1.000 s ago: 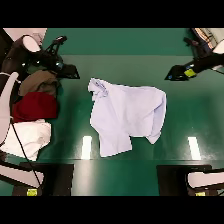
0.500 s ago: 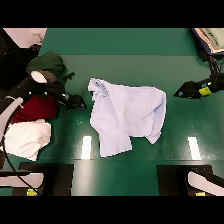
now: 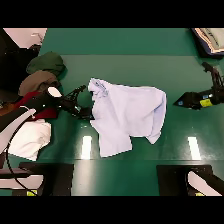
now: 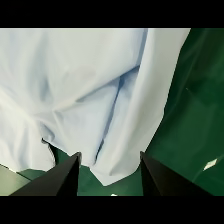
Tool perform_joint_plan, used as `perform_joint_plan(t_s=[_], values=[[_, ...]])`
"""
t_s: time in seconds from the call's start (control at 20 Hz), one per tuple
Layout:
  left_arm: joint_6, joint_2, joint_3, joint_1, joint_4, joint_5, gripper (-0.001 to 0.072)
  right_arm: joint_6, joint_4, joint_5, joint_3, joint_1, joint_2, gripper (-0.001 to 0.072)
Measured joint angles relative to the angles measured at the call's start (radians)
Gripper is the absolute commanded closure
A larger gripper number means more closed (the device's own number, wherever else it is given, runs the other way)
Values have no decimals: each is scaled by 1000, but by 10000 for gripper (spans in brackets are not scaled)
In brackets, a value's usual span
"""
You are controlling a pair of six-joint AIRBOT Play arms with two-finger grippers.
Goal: Fold the shirts.
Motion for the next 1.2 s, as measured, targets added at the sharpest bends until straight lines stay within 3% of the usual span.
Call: perform_joint_plan(t_s=[0.05, 0.15, 0.5, 0.6, 0.65, 0.8, 0.95, 1.0, 1.1, 1.2], values=[[-6, 5, 5, -5, -1, 2, 686, 19, -22, -1, -39, 0, 20, 268], [-12, 24, 26, -12, 1, -3, 686, 61, -59, -5, -135, 0, 64, 131], [-20, 82, 103, -16, 11, -6, 686, 218, 9, -95, -515, 93, 208, 138], [-21, 87, 109, -16, 10, -5, 686, 279, 23, -161, -584, 152, 229, 184], [-22, 88, 111, -16, 11, -6, 686, 304, 27, -195, -608, 180, 231, 229], [-22, 90, 114, -17, 11, -5, 686, 352, 40, -290, -635, 261, 204, 264], [-23, 92, 116, -17, 10, -5, 686, 376, 56, -357, -614, 315, 149, 264], [-22, 92, 116, -16, 10, -4, 686, 379, 60, -372, -603, 331, 126, 297], [-22, 92, 116, -16, 11, -3, 686, 382, 57, -396, -581, 364, 76, 522], [-22, 92, 117, -17, 11, -4, 687, 379, 48, -402, -557, 400, 40, 694]])
